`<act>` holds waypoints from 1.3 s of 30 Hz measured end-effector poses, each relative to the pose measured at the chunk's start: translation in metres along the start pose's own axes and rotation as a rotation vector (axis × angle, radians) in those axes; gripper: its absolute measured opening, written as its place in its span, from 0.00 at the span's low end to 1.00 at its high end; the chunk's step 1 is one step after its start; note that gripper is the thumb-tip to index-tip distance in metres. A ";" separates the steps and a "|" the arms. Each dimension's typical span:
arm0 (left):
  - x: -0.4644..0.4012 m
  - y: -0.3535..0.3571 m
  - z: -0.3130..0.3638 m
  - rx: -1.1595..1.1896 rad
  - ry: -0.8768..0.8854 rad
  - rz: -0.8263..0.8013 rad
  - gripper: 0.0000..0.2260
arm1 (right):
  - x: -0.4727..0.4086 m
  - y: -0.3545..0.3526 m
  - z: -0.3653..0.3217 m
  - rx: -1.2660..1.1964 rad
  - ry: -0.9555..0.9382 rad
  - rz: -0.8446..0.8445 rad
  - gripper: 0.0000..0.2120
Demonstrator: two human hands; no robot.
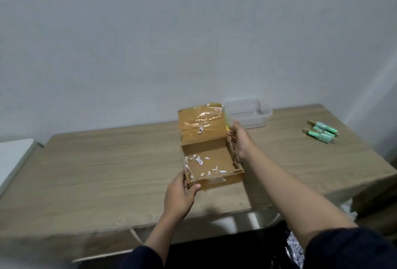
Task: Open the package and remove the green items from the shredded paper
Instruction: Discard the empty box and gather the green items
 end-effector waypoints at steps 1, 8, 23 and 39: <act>0.000 -0.001 -0.001 -0.012 0.007 -0.005 0.16 | 0.001 -0.008 0.004 0.002 -0.021 -0.015 0.28; 0.004 -0.005 0.003 0.101 -0.048 -0.078 0.37 | 0.040 -0.034 0.033 0.175 -0.068 0.003 0.22; 0.037 0.099 0.111 -0.006 0.150 -0.004 0.18 | 0.187 -0.114 0.056 0.553 -0.228 0.390 0.25; 0.092 0.332 0.160 -0.311 0.181 -0.786 0.28 | 0.323 -0.317 0.128 0.515 0.011 0.809 0.25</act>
Point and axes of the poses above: each hand's wrist, its own x-axis away from the middle knuckle, its own y-axis out of the palm, z = x × y, the point moved 1 cm from there along -x, towards the middle knuckle, and after that the axes turned 12 degrees about -z, right-handed, at the moved point
